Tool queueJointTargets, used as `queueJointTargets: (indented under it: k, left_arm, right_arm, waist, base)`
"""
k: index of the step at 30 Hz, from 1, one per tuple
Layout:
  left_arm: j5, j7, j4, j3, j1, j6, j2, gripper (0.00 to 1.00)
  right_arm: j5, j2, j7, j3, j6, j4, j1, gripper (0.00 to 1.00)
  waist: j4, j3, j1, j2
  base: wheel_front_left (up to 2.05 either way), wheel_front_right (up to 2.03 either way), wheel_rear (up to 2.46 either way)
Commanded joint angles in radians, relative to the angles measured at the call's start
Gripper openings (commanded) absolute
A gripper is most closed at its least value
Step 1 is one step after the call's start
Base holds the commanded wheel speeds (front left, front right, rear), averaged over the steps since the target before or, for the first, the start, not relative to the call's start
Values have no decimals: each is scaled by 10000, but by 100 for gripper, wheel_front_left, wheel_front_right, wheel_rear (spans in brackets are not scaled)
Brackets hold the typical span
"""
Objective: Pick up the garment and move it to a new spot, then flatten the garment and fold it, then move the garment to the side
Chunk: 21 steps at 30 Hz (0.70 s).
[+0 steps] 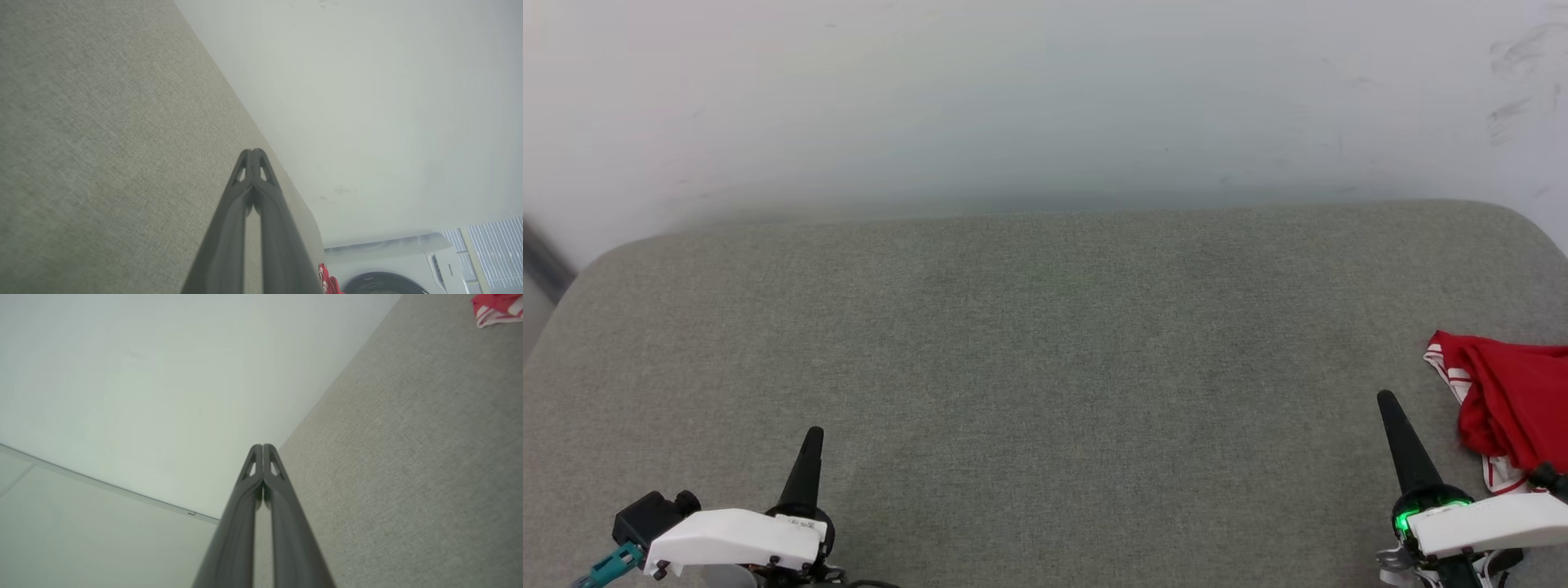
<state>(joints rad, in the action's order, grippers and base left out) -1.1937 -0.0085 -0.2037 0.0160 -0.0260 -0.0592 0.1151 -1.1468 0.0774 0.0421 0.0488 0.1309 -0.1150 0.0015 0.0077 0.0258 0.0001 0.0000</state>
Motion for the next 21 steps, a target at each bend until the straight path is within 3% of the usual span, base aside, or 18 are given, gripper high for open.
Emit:
queueJointTargets:
  k: [1,21]
  left_arm:
    - [-161,57,40,85,-244,-69,-11,0]
    - [-1793,543,-148,468,-516,-340,-274,0]
  right_arm:
    - [-213,68,22,18,-1,20,-253,0]
    - [-2148,49,179,124,-2,-515,-617,0]
  waist:
    - [-1,-3,-1,0]
    - [-27,-102,-1,0]
  base:
    - [0,0,0]
    - [0,0,0]
